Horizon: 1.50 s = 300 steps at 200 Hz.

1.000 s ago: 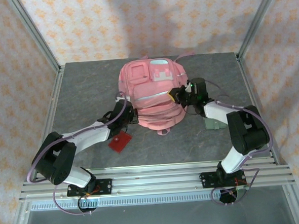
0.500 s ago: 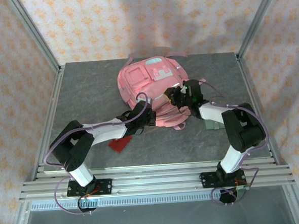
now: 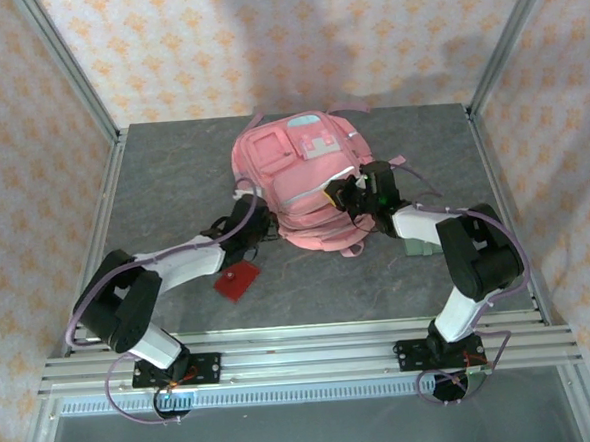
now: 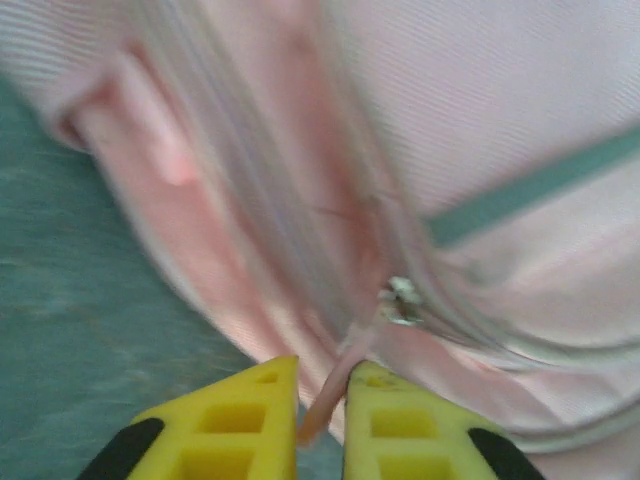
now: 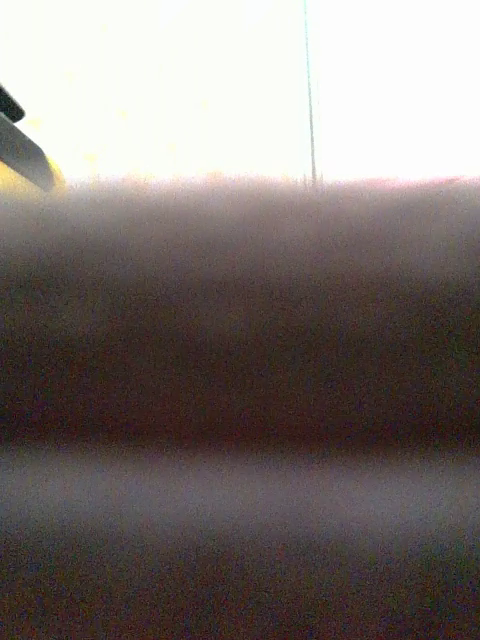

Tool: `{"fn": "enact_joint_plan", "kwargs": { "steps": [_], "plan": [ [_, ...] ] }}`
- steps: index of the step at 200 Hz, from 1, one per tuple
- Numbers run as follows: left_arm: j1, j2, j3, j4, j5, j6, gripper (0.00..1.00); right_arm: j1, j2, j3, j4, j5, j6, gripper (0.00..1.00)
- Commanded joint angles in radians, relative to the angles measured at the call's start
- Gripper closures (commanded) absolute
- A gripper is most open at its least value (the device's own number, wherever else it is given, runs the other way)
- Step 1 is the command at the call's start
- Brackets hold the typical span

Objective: Pack the student bag

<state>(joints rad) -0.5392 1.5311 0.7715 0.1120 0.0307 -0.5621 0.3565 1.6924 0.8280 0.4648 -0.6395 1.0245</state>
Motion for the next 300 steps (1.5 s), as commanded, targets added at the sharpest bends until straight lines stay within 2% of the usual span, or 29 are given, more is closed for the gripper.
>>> {"fn": "enact_joint_plan", "kwargs": {
  "steps": [1, 13, 22, 36, 63, 125, 152, 205, 225, 265, 288, 300],
  "plan": [
    [0.054, -0.048, -0.041, -0.104, -0.119, 0.000, 0.71, -0.027, -0.045, 0.001, 0.047, 0.017, -0.020, 1.00],
    [0.054, -0.062, -0.030, -0.125, -0.118, 0.004, 0.61, -0.024, -0.039, 0.016, 0.027, 0.000, -0.037, 0.99],
    [0.054, -0.074, -0.027, -0.143, -0.117, 0.004, 0.54, -0.019, -0.037, 0.032, -0.006, -0.016, -0.061, 0.90],
    [0.054, -0.099, -0.030, -0.171, -0.124, -0.004, 0.46, -0.009, -0.048, 0.057, -0.087, -0.017, -0.114, 0.68],
    [0.055, -0.178, -0.064, -0.224, -0.140, -0.019, 0.36, 0.001, -0.113, 0.065, -0.256, 0.005, -0.239, 0.51],
    [0.068, -0.266, -0.111, -0.430, -0.114, -0.092, 0.24, 0.009, -0.285, 0.064, -0.622, 0.019, -0.487, 0.48],
    [0.080, -0.315, -0.161, -0.476, -0.099, -0.128, 0.20, 0.011, -0.357, 0.058, -0.749, 0.032, -0.559, 0.42],
    [0.084, -0.375, -0.263, -0.491, -0.043, -0.192, 0.15, 0.025, -0.462, -0.015, -0.778, -0.033, -0.593, 0.41],
    [0.084, -0.382, -0.308, -0.448, 0.010, -0.197, 0.14, 0.074, -0.463, -0.026, -0.742, -0.078, -0.595, 0.41],
    [0.079, -0.416, -0.364, -0.351, 0.164, -0.194, 0.18, 0.271, -0.347, 0.047, -0.790, -0.049, -0.687, 0.42],
    [0.078, -0.440, -0.383, -0.318, 0.228, -0.208, 0.26, 0.331, -0.242, 0.073, -0.764, -0.060, -0.687, 0.45],
    [0.074, -0.450, -0.397, -0.283, 0.271, -0.225, 0.34, 0.357, -0.185, 0.089, -0.743, -0.067, -0.684, 0.46]
  ]
}}
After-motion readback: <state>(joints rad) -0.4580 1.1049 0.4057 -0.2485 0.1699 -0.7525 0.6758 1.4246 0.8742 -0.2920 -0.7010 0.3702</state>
